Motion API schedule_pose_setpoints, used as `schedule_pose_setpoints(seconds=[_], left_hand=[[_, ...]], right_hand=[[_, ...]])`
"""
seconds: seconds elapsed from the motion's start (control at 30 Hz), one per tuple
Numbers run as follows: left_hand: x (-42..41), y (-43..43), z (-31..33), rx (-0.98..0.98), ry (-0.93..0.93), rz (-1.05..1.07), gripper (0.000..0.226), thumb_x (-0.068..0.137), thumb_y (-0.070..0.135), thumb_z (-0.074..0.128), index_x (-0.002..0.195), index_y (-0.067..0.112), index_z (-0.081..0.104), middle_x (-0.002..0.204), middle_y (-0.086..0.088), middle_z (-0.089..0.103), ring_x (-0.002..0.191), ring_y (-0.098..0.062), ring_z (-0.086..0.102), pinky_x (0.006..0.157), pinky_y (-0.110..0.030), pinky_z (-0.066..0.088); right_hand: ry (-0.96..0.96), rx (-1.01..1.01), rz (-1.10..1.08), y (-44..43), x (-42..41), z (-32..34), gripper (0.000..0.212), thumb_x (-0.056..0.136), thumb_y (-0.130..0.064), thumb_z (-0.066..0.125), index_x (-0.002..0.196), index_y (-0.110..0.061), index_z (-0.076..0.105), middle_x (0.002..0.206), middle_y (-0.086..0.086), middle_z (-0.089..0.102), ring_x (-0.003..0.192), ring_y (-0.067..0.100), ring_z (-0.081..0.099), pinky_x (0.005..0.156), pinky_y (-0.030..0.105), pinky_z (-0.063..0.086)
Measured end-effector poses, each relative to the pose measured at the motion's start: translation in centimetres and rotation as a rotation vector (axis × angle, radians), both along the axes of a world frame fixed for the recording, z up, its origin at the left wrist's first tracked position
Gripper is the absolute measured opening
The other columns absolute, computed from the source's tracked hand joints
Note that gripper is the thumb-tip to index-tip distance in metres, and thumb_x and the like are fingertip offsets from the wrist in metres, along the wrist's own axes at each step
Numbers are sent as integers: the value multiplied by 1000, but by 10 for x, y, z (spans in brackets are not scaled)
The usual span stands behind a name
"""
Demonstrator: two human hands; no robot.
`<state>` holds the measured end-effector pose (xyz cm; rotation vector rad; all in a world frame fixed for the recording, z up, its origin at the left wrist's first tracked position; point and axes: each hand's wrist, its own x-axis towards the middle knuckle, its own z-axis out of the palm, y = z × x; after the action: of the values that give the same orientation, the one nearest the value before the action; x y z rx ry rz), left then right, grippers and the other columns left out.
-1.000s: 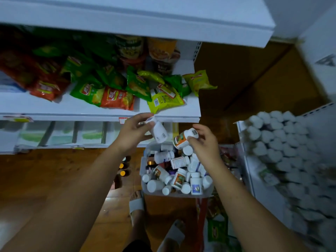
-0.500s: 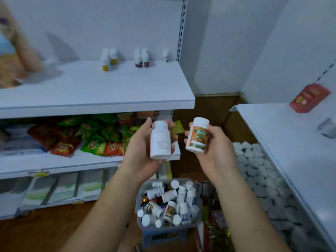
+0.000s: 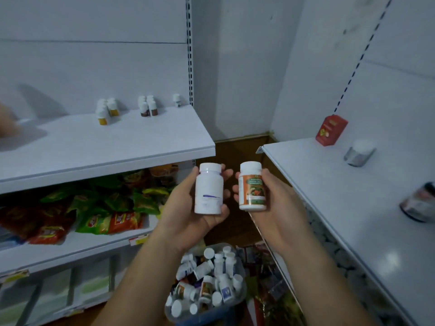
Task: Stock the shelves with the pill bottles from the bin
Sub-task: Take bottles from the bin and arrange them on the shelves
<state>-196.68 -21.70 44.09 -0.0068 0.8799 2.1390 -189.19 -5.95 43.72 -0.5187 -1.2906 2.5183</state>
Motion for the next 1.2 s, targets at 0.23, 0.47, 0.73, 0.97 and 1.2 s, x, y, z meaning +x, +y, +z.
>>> schedule_pose_setpoints(seconds=[0.23, 0.47, 0.73, 0.97, 1.2], left_hand=[[-29, -14, 6, 110, 1, -180, 49, 94, 51, 64, 121, 11, 72, 99, -11, 64, 83, -22, 62, 65, -28, 58], [-48, -3, 13, -8, 165, -293, 47, 96, 51, 63, 123, 16, 78, 101, -8, 67, 90, -20, 64, 87, -38, 55], [-10, 41, 13, -64, 279, -560, 45, 88, 52, 62, 113, 19, 79, 106, -8, 79, 95, -21, 74, 85, -39, 60], [79, 74, 21, -93, 339, -794, 42, 96, 51, 58, 119, 20, 74, 122, -12, 76, 104, -27, 72, 86, -51, 63], [175, 76, 33, -24, 380, -971, 49, 97, 49, 58, 129, 14, 70, 123, -13, 75, 96, -25, 72, 75, -44, 63]], right_hand=[[18, 85, -124, -22, -2, 11, 58, 84, -41, 65, 133, -10, 64, 128, 22, 70, 107, 32, 71, 93, 47, 61], [-129, 399, -371, -34, 10, 18, 48, 99, -46, 59, 131, -12, 65, 111, 9, 77, 105, 23, 75, 87, 39, 63], [-93, 87, -725, -41, 81, 28, 45, 107, -36, 49, 127, -1, 68, 102, 15, 74, 82, 23, 73, 68, 41, 61], [-91, 67, -1020, -56, 184, 33, 47, 107, -38, 52, 130, 1, 65, 105, 20, 67, 96, 34, 67, 75, 45, 60], [31, 103, -1143, -83, 289, 43, 33, 108, -23, 49, 131, -7, 66, 110, 17, 70, 96, 30, 68, 79, 47, 55]])
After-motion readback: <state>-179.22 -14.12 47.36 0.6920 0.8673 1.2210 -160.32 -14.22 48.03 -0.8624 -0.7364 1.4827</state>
